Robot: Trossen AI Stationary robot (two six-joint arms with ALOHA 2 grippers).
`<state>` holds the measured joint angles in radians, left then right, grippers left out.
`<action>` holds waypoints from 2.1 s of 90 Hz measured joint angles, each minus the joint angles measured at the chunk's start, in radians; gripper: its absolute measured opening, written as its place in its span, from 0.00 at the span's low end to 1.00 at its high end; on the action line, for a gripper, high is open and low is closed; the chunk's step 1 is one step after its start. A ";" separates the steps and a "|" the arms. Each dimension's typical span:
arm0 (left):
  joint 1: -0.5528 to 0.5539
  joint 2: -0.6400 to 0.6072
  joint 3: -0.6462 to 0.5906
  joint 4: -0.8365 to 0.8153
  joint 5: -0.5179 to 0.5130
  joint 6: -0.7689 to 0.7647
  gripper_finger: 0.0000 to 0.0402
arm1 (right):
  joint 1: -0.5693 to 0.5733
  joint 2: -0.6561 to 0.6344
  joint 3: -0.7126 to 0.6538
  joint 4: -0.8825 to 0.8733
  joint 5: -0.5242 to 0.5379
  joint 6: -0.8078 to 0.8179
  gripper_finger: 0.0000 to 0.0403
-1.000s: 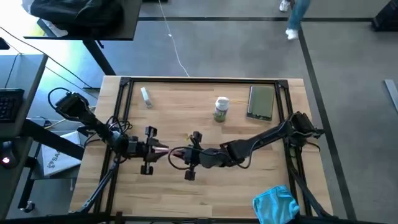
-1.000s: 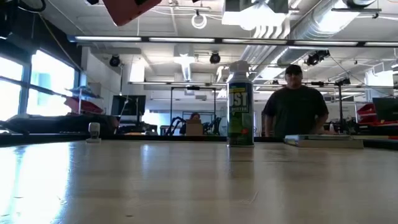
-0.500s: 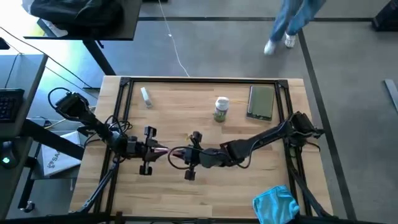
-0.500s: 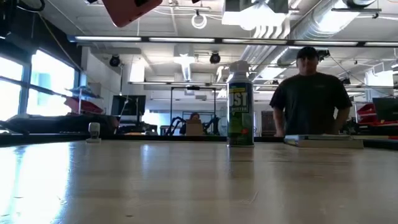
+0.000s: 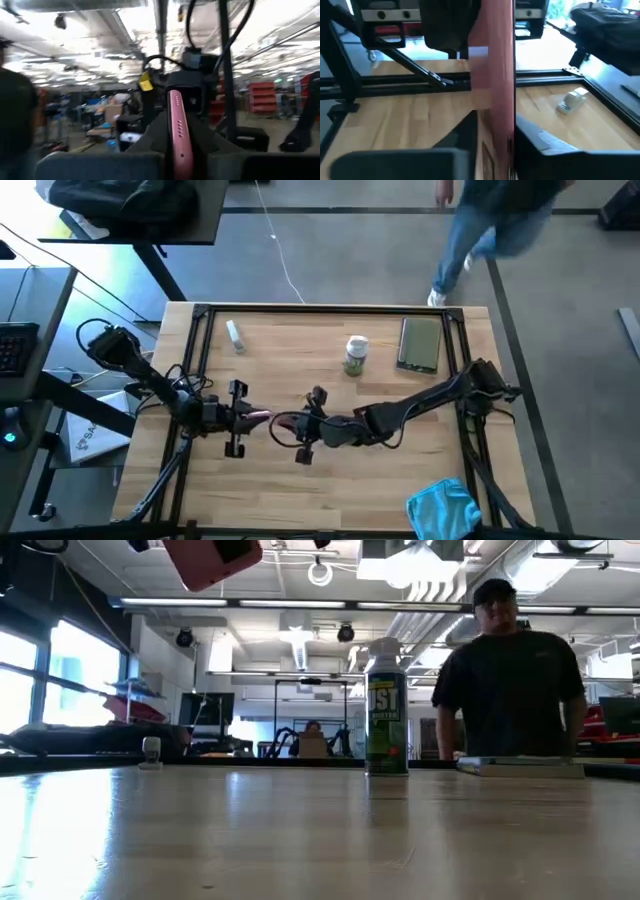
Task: Apply microfiber cloth
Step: Spray the back and front of the cellphone with the spray cleaning bottle
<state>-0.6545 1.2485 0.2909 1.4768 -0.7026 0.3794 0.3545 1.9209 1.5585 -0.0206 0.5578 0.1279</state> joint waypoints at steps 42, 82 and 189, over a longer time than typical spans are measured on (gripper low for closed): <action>0.021 -0.233 0.000 -0.510 -0.228 -0.203 0.02 | -0.061 -0.290 0.001 -0.889 0.426 0.614 0.55; 0.278 -0.288 0.000 -0.859 0.197 -0.643 0.02 | -0.276 -0.288 0.000 -0.993 0.254 1.187 0.49; 0.301 -0.475 0.001 -1.073 0.227 -0.647 0.02 | -0.540 -0.235 -0.003 -1.044 0.033 1.668 0.49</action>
<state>-0.3538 0.7738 0.2916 0.4034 -0.4758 -0.2680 -0.1852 1.6859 1.5558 -1.0647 0.5911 1.7956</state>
